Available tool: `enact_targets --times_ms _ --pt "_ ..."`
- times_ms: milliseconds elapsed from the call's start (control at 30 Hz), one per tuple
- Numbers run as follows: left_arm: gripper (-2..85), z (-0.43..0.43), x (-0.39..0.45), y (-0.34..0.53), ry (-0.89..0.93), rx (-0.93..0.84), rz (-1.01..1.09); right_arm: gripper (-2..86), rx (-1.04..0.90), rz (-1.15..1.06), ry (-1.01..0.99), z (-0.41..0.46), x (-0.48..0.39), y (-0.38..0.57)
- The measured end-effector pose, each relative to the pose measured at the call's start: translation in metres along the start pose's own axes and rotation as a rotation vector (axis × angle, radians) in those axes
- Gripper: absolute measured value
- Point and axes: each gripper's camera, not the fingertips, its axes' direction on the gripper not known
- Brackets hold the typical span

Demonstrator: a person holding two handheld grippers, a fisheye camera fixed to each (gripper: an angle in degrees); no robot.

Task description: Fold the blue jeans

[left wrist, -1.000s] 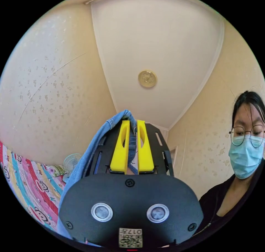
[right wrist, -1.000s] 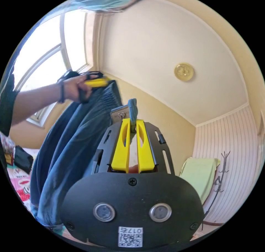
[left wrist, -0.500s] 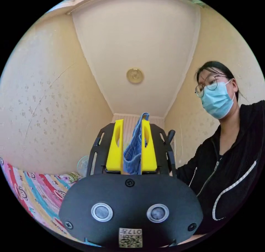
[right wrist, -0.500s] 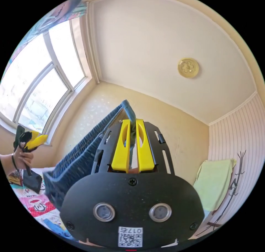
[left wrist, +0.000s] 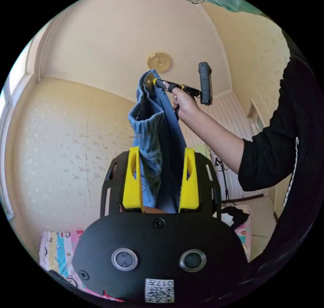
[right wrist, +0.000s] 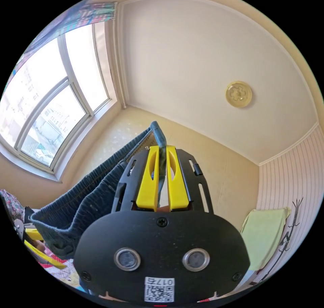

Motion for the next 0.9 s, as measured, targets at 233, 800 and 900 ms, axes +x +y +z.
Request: enact_targets --times_ms 233,800,900 --pt "5.2 -0.070 -0.079 0.016 0.095 0.221 -0.445 4.3 -0.007 -0.138 0.035 -0.027 -0.012 -0.007" --pt "4.9 -0.129 -0.057 -0.207 -0.043 0.213 0.010 4.4 0.131 0.104 -0.174 -0.108 0.117 -0.082" --pt "4.9 -0.132 -0.036 -0.252 -0.045 0.273 0.063 4.4 0.228 0.059 -0.125 -0.122 0.132 -0.113"
